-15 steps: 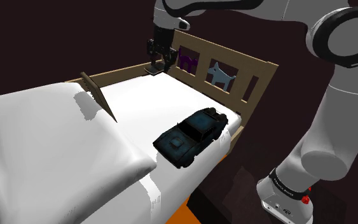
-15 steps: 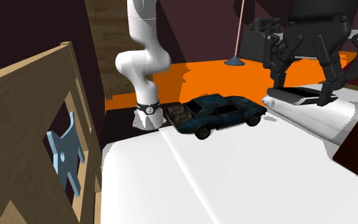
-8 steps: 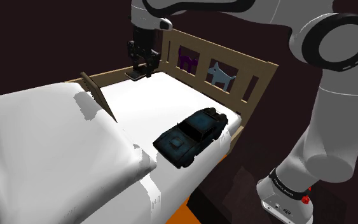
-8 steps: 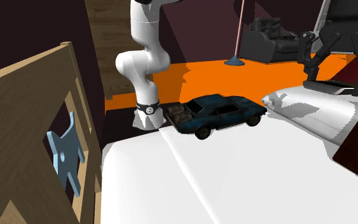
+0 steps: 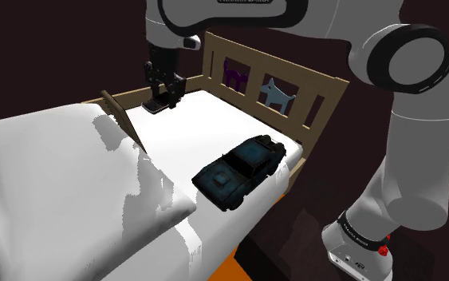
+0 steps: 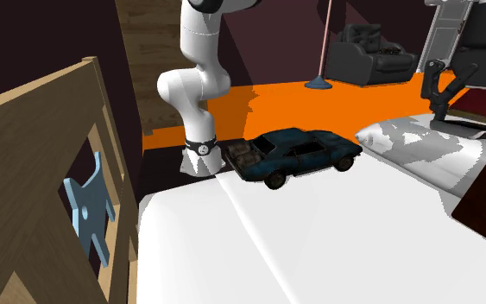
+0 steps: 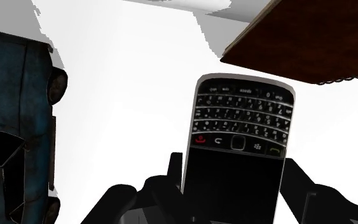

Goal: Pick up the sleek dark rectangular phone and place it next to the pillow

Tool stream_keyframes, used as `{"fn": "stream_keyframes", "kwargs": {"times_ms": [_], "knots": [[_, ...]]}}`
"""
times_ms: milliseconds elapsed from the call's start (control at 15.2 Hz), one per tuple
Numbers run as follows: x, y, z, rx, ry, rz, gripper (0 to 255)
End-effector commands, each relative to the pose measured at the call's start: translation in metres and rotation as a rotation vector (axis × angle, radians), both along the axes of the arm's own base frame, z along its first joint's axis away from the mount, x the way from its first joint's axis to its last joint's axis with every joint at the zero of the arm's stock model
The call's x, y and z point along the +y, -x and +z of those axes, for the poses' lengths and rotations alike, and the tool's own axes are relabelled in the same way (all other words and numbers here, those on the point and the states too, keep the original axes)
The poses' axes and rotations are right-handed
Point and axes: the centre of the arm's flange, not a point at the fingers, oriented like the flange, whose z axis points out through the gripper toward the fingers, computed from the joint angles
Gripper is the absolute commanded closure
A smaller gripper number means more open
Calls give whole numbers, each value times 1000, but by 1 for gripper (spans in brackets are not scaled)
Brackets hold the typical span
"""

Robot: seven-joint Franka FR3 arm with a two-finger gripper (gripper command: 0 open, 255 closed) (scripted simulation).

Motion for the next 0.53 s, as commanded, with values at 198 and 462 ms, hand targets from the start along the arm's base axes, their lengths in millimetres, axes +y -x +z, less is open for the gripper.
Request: {"fn": "stream_keyframes", "kwargs": {"times_ms": [198,462], "knots": [[1,-1,-26,-1,0,0,255],[1,-1,-48,-1,0,0,255]]}}
